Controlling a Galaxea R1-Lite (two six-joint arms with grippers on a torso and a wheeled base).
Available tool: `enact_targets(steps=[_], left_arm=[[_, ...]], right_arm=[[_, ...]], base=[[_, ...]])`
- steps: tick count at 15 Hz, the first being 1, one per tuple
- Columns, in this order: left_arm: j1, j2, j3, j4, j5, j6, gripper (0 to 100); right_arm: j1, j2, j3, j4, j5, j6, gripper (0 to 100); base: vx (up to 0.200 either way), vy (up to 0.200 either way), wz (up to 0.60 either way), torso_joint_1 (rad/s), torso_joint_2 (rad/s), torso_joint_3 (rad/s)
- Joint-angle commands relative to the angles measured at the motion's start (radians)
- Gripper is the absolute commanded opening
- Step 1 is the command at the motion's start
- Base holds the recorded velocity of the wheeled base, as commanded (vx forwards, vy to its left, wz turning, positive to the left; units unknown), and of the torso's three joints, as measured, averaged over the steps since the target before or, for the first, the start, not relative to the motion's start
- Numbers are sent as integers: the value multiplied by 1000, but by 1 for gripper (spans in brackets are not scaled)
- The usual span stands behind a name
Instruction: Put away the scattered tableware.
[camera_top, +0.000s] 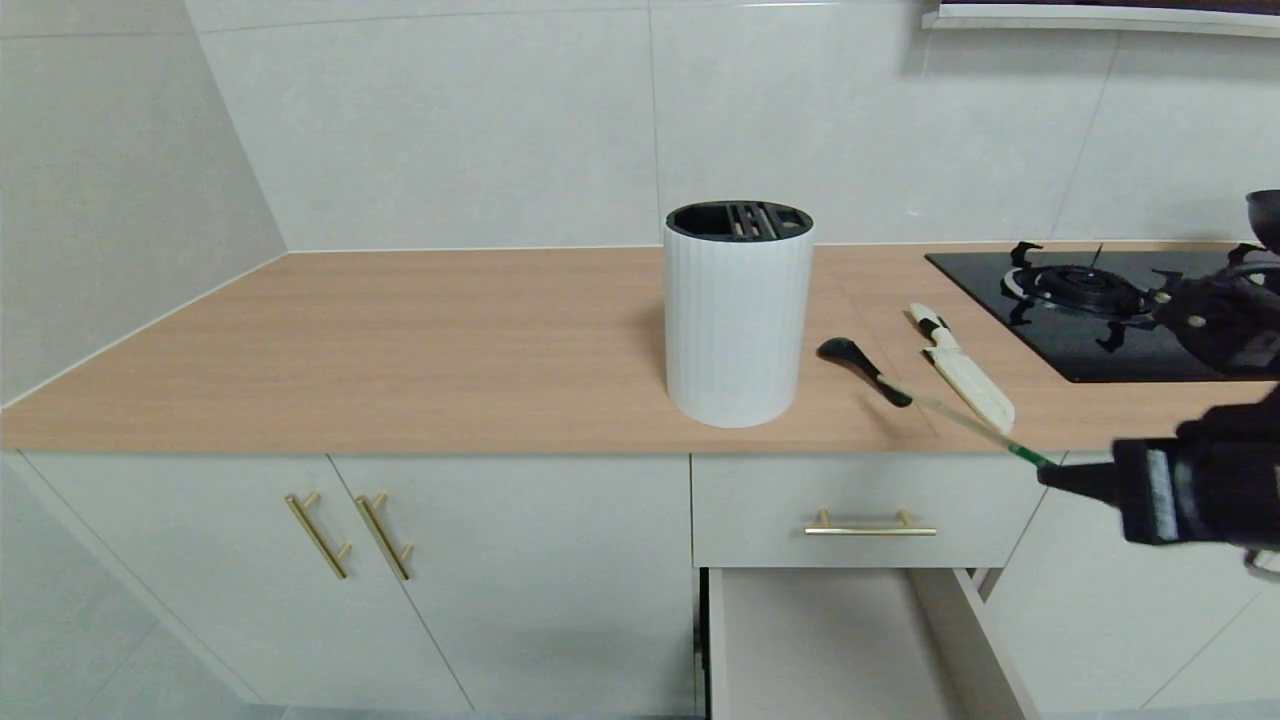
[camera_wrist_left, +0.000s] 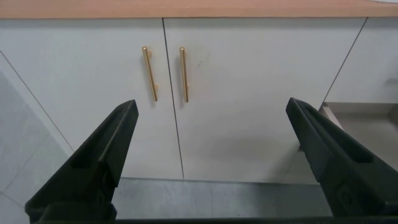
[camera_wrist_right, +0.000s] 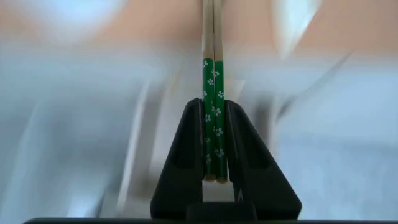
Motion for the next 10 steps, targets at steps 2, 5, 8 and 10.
enact_targets(steps=[2, 5, 8, 10], left_arm=[[0, 1, 0, 0, 0, 0, 100], [0, 1, 0, 0, 0, 0, 100], [0, 1, 0, 0, 0, 0, 100], [0, 1, 0, 0, 0, 0, 100]], right_arm=[[33, -195, 11, 120, 156, -23, 0], [35, -192, 62, 119, 182, -94, 0], [49, -176, 87, 116, 218, -108, 0], [55, -133, 113, 108, 242, -115, 0]], base=[[0, 0, 0, 0, 0, 0], [0, 0, 0, 0, 0, 0], [0, 0, 0, 0, 0, 0], [0, 0, 0, 0, 0, 0]])
